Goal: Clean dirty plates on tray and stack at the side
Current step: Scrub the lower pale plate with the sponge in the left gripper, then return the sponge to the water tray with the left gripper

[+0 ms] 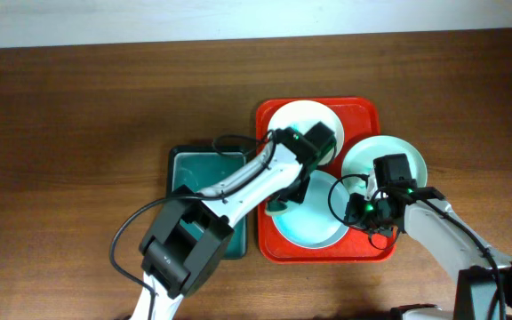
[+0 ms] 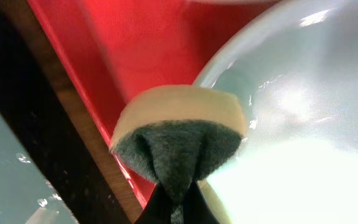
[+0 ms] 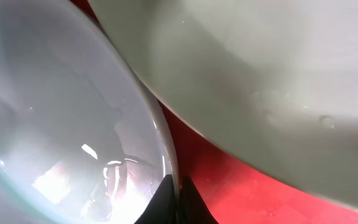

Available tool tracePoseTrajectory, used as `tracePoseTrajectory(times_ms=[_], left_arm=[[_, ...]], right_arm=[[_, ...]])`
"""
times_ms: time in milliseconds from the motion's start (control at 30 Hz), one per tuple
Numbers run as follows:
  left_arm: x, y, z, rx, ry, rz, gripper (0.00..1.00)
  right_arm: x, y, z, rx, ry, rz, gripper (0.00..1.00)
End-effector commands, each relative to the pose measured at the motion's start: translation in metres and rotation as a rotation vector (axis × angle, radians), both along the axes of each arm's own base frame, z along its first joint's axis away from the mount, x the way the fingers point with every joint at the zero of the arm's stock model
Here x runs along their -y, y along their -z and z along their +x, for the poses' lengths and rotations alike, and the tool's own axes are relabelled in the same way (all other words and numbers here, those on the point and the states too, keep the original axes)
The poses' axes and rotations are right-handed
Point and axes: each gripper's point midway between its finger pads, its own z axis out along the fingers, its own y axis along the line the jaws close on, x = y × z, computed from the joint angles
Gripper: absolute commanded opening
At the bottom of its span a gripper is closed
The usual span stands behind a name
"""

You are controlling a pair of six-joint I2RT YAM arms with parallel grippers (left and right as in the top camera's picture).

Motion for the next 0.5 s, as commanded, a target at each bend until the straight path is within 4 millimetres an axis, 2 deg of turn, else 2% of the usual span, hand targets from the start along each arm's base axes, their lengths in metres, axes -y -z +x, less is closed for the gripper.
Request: tracePoseTrajectory(times_ms=[0, 100, 133, 200, 233, 300, 333, 400, 467], left_arm=[[0.033, -0.028, 0.015, 0.001, -0.001, -0.165, 0.0], [0.032, -0.028, 0.008, -0.034, 0.016, -0.169, 0.0], [0.026, -0.033, 0.008, -0.038, 0.009, -0.162, 0.0], [0.005, -0.054, 0.011, -0.038, -0.025, -0.161, 0.0], [-0.01, -0.068, 0.013, -0.031, -0.042, -0.158, 0.0], [-0.07, -0.101, 0.027, 0.038, -0.139, -0.073, 0.0], [-0.087, -0.104, 0.028, 0.041, -0.166, -0.035, 0.0], [-0.107, -0.101, 0.027, 0.013, -0.2, 0.009, 0.0], [-0.126, -0.071, 0.021, -0.038, -0.235, 0.051, 0.0]], right_arm=[[0.01, 0.004, -0.002, -0.01, 0.023, -0.046, 0.04], [0.01, 0.004, -0.002, -0.012, 0.023, -0.046, 0.04], [0.01, 0.004, -0.002, -0.011, 0.02, -0.046, 0.04], [0.01, 0.004, -0.002, -0.012, 0.02, -0.046, 0.04], [0.01, 0.004, -0.002, -0.012, 0.02, -0.046, 0.04], [0.01, 0.004, -0.002, -0.012, 0.02, -0.046, 0.04], [0.01, 0.004, -0.002, -0.012, 0.02, -0.046, 0.04], [0.01, 0.004, -0.002, -0.012, 0.02, -0.046, 0.04], [0.01, 0.004, -0.002, -0.012, 0.019, -0.047, 0.04]])
